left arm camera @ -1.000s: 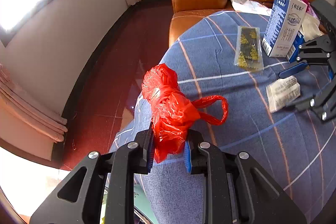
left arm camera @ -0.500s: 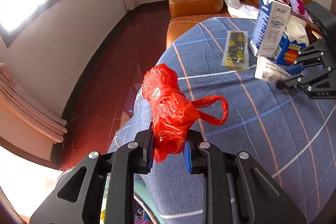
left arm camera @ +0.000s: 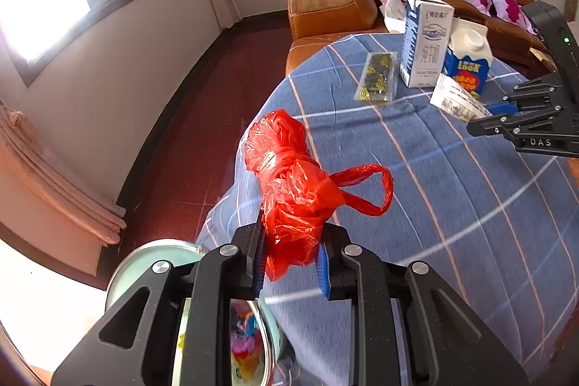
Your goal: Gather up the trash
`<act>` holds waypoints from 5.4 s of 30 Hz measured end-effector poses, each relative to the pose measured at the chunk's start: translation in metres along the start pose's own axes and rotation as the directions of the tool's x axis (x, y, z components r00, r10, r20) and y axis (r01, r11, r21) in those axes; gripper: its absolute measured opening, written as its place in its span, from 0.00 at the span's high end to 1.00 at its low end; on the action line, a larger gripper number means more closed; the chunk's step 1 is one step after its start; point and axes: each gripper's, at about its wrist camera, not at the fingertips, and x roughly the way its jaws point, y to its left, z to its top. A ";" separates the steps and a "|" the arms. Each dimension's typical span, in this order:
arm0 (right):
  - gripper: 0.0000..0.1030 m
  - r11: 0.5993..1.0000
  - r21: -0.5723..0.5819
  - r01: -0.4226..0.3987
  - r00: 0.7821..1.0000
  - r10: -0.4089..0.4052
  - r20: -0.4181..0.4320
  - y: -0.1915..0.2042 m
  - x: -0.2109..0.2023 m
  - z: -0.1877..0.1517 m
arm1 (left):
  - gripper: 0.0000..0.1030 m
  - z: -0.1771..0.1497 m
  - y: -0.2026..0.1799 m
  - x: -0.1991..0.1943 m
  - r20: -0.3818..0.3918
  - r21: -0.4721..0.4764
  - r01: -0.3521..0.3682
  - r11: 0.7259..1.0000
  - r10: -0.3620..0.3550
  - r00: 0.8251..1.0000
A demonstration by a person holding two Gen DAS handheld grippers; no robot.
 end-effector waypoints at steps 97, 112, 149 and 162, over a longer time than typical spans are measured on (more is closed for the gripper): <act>0.12 0.975 0.146 -0.167 0.965 0.131 0.229 0.264 0.014 0.002 | 0.06 -0.183 0.131 -0.077 -0.146 -0.481 -0.383 0.789 0.359 0.922; 0.09 0.996 0.088 0.014 0.849 -0.058 0.525 0.294 -0.094 -0.059 | 0.06 -0.197 0.089 -0.178 0.064 -0.543 -0.403 0.736 0.515 0.855; 0.07 0.988 0.152 -0.029 0.733 -0.083 0.675 0.289 -0.177 -0.083 | 0.06 -0.188 0.062 -0.244 0.216 -0.573 -0.362 0.735 0.562 0.799; 0.07 0.987 0.158 -0.036 0.731 -0.082 0.677 0.289 -0.178 -0.086 | 0.06 -0.189 0.062 -0.246 0.219 -0.580 -0.367 0.727 0.573 0.790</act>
